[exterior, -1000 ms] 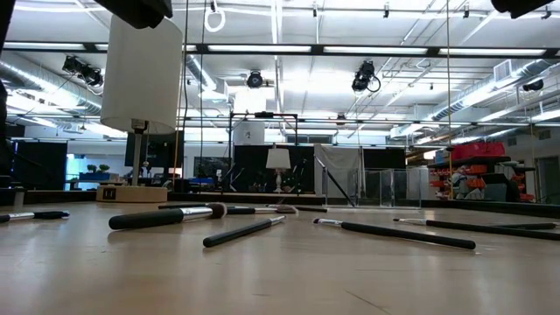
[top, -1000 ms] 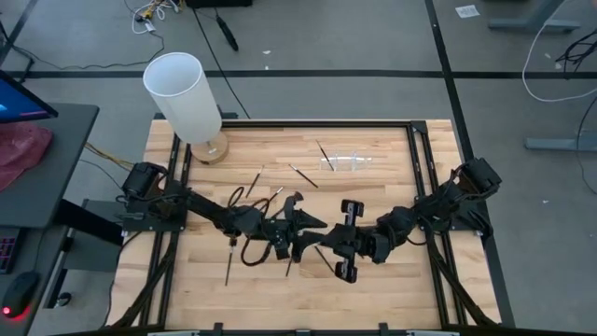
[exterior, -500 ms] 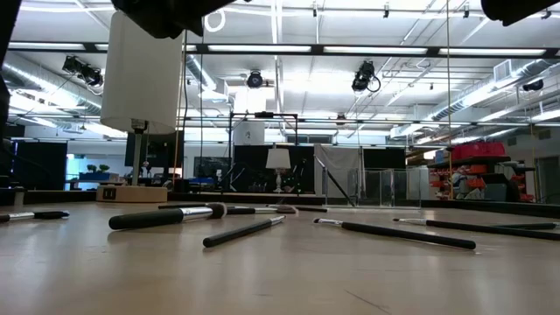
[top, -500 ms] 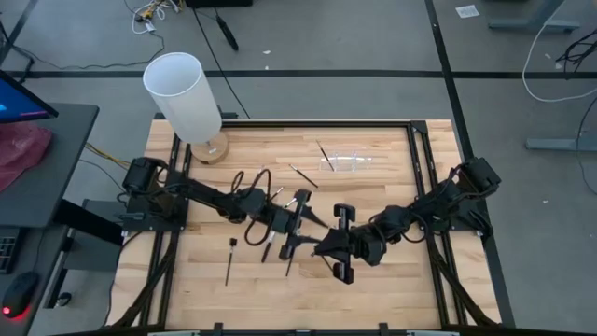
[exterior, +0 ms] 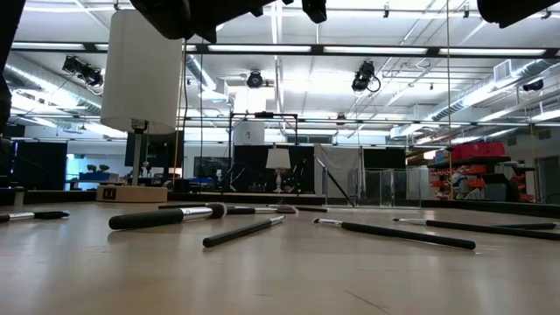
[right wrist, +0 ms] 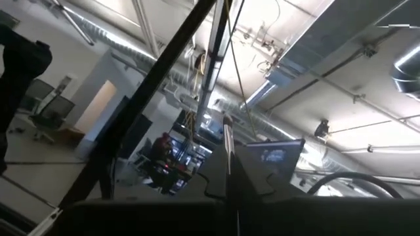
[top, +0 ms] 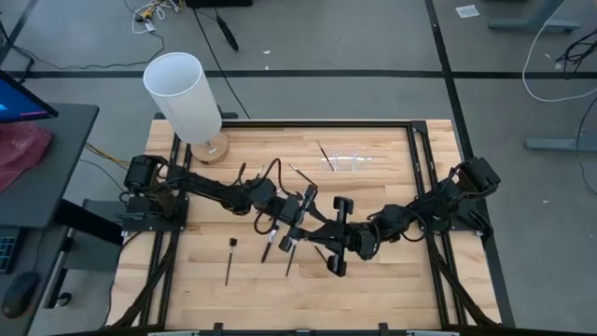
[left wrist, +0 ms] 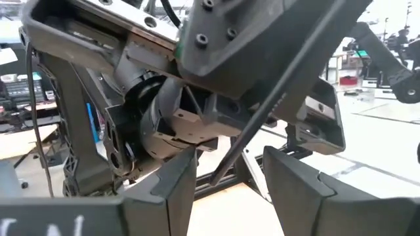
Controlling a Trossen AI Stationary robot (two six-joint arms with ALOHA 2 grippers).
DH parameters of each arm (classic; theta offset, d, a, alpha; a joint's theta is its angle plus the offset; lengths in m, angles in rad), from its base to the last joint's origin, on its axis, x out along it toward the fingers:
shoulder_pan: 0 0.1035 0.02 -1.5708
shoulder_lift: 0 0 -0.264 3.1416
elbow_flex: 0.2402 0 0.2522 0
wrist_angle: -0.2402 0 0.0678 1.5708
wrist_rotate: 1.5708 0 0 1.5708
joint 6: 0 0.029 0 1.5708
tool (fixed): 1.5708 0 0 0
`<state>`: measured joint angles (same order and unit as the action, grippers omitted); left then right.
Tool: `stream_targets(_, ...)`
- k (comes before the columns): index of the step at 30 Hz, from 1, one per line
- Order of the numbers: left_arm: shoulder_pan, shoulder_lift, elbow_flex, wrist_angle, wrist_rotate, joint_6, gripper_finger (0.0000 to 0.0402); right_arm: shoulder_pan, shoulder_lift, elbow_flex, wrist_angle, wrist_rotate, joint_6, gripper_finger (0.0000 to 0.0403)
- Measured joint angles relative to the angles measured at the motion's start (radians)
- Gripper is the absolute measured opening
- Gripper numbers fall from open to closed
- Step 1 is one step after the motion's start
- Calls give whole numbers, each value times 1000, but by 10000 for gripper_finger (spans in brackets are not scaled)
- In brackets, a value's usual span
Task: Put items in baskets/containers
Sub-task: Put the black eyeshadow brush into the transparent organizer
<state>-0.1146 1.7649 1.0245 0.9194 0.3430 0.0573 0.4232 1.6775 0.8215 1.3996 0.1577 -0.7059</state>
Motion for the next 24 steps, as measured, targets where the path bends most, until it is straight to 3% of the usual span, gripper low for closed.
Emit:
stream_targets(7,-1,0,0,27,3,3,166,19,0,0,-30,48,-57,9)
stream_targets(19,-2,2,-1,75,42,33,23,54,-2,0,-33,79,-97,9)
stream_targets(24,-2,2,-2,72,62,52,14,63,-3,1,-45,77,-86,9)
